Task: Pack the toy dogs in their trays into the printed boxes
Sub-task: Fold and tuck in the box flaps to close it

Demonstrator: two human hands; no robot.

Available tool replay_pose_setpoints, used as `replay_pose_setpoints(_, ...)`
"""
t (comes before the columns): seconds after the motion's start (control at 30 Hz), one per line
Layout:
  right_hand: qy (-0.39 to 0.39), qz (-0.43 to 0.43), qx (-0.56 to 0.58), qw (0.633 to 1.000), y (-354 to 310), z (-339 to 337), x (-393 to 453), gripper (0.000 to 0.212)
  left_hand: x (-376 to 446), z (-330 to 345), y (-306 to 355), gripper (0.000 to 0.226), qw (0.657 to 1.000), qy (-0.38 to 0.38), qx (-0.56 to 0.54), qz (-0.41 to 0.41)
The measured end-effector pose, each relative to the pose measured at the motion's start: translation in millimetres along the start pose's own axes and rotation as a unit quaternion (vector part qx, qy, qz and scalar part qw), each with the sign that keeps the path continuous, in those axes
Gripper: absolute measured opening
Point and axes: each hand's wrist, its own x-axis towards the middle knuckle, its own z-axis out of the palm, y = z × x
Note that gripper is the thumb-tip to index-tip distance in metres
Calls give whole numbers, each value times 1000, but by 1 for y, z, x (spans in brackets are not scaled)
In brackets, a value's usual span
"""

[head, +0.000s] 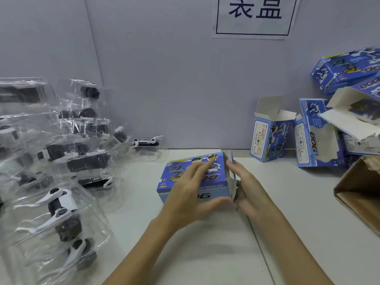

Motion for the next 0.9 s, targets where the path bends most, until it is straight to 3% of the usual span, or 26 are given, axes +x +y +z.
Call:
replay_pose_setpoints(0.07, -9, -19, -25, 999, 1, -4, -1, 34, 5, -12, -4, 85, 999, -12, -21, -37)
replay_pose_setpoints(0.17, -29, -45, -40, 998, 1, -5, 1, 50, 7, -27, -13, 106, 989, -55, 117, -73)
replay_pose_setpoints(0.27, -66, -72, -68, 993, 1, -2, 3, 57, 6, -32, -14, 115, 975, -91, 187, -81)
replay_pose_setpoints(0.43, -101, -111, -106, 983, 2, -1, 2, 54, 8, -39, -11, 116, 981, -47, 169, -82)
replay_pose_setpoints(0.9, -60, -144, -138, 978, 0, 7, -5, 50, 5, -38, -4, 105, 982, -1, 171, -75)
